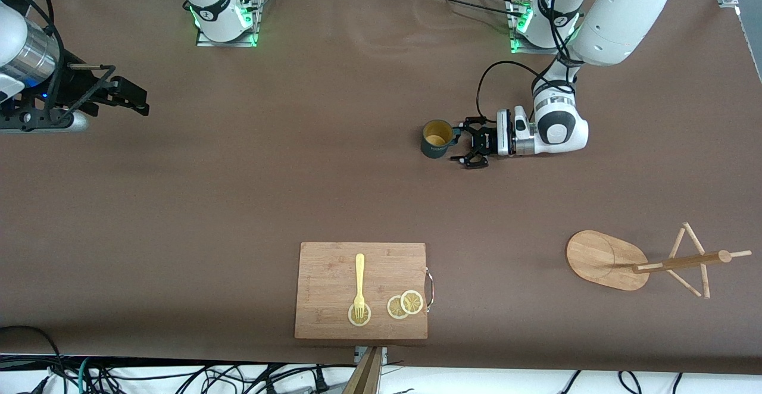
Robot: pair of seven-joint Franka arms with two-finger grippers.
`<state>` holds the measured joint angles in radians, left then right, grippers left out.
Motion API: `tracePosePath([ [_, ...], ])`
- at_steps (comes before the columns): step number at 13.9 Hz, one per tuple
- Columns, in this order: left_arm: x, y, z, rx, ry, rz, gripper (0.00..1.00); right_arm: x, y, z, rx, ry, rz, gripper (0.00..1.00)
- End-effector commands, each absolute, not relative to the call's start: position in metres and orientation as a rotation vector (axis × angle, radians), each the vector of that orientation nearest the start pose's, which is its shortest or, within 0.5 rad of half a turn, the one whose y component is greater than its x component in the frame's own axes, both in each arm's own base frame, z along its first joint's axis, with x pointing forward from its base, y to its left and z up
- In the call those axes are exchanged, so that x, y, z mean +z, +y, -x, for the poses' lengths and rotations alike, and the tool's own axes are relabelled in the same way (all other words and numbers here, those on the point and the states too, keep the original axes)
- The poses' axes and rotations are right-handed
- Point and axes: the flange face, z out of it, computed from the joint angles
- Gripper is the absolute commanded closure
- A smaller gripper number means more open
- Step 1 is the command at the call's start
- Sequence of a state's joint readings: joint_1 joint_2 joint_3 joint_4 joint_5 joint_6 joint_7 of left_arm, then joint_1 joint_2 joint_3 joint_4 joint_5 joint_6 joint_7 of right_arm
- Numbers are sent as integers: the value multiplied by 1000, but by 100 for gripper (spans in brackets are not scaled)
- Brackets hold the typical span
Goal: Pass cup and hang on rack
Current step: 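Grasp the mug handle with the left gripper, then pull the mug away with the left gripper while the right gripper releases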
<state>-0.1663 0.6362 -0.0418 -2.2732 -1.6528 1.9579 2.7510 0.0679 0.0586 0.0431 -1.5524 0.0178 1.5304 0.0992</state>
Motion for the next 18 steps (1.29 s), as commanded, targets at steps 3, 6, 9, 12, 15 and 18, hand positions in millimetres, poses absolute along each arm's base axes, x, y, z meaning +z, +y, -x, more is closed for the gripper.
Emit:
tracePosePath([
  [3,72,-161,-425,1035,-1411,-1466,78,601,64,-566,101,-36,3121,0],
  [6,73,-161,-428,1039,-1410,-1468,100,598,60,-565,128,-19,3116,0],
  [9,75,-154,-435,1028,-1366,-1509,100,601,67,-566,103,-33,3106,0],
  [12,111,-147,-455,909,-1154,-1624,100,599,67,-565,123,-34,3105,0],
  [15,166,-114,-479,716,-956,-1734,100,597,67,-564,130,-33,3105,0],
  [18,222,-63,-489,469,-654,-1799,100,597,66,-565,130,-31,3105,0],
])
